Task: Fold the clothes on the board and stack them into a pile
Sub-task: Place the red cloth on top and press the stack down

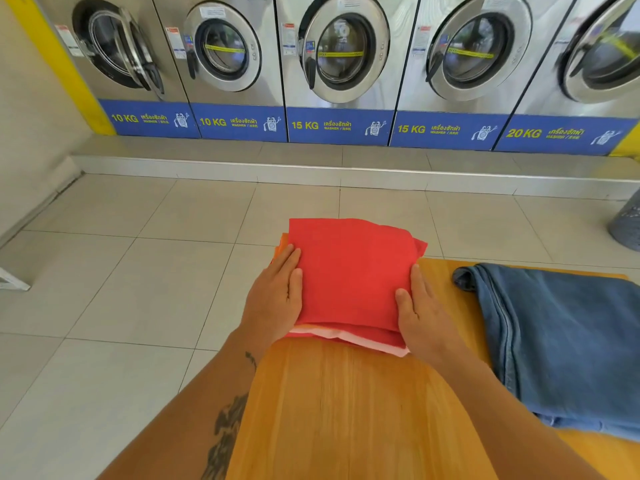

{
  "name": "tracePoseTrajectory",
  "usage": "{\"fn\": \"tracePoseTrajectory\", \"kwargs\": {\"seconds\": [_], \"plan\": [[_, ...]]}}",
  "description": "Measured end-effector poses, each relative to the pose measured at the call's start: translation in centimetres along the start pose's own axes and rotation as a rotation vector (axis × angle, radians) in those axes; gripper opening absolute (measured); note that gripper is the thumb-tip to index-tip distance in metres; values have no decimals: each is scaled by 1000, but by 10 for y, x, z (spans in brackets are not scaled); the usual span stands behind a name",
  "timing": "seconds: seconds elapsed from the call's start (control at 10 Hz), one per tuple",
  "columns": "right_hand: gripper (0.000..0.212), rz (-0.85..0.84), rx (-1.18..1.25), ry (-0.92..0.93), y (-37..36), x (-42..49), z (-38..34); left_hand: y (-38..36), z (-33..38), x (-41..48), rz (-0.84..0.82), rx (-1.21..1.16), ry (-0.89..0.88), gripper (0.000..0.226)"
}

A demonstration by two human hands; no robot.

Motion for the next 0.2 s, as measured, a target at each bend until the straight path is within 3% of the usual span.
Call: {"fn": "tracePoseTrajectory", "kwargs": {"seconds": [0.2], "plan": [[66,97,-38,37,22,-8,-29,30,-12,-25,53,59,81,46]]}}
Point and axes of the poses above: each hand's wrist, its own x-axis towards the middle knuckle, its own y-axis out of the back of the hand, z = x × y, the point moved 1 cm from there along x, towards the middle knuckle, and after that the axes turned 7 degrees about z, right-handed, at the moved point
